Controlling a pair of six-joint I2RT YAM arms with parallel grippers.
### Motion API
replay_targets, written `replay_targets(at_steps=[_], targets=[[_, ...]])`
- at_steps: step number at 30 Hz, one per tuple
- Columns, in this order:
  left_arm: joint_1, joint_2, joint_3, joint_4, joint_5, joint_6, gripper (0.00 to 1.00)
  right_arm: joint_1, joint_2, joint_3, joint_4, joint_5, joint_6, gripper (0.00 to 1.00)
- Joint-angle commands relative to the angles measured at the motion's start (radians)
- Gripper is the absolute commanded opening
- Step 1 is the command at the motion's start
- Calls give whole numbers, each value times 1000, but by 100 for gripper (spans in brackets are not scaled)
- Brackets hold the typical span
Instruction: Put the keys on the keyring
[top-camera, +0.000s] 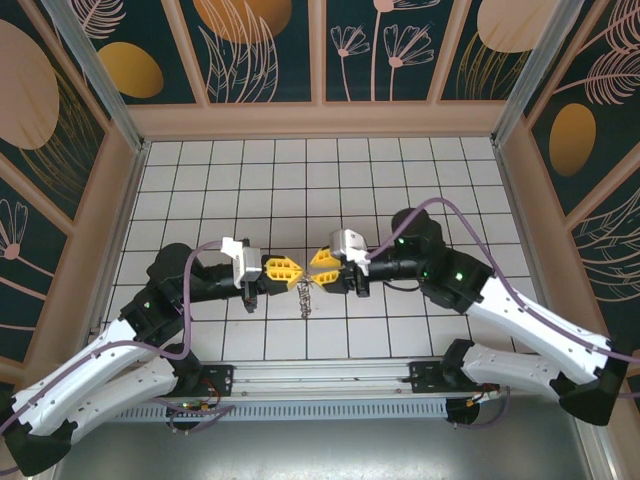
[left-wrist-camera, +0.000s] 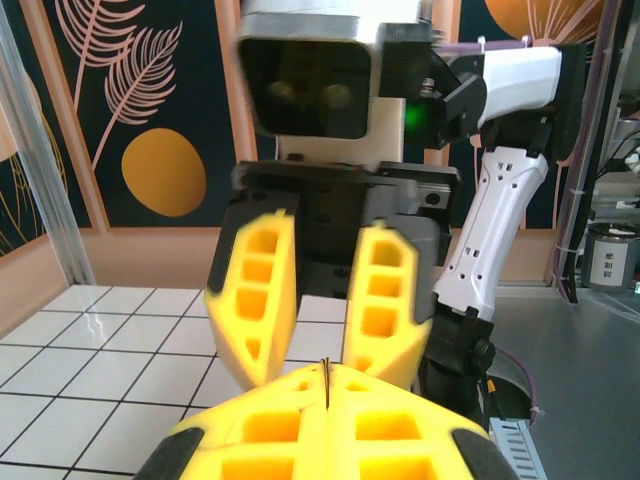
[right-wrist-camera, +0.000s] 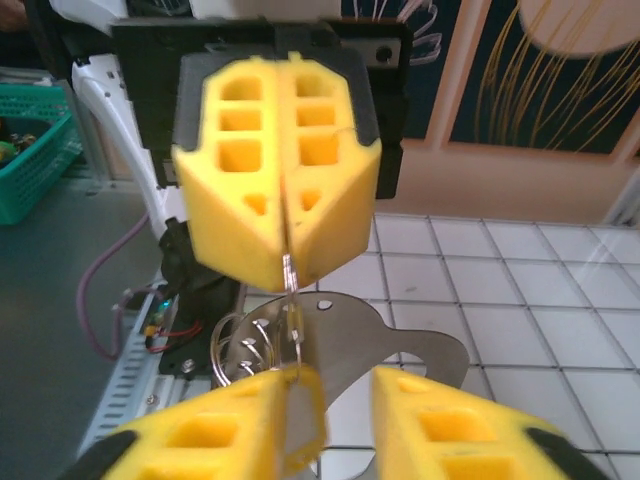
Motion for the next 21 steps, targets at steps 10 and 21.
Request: replay_targets(at_steps=[10,21], targets=[[1,-5,-1,64,25,-15,0,23,-81,-71,160,35,-7,39],[1,-5,-5,66,21,-11,0,24,-20,-111,315,-34,50,38]])
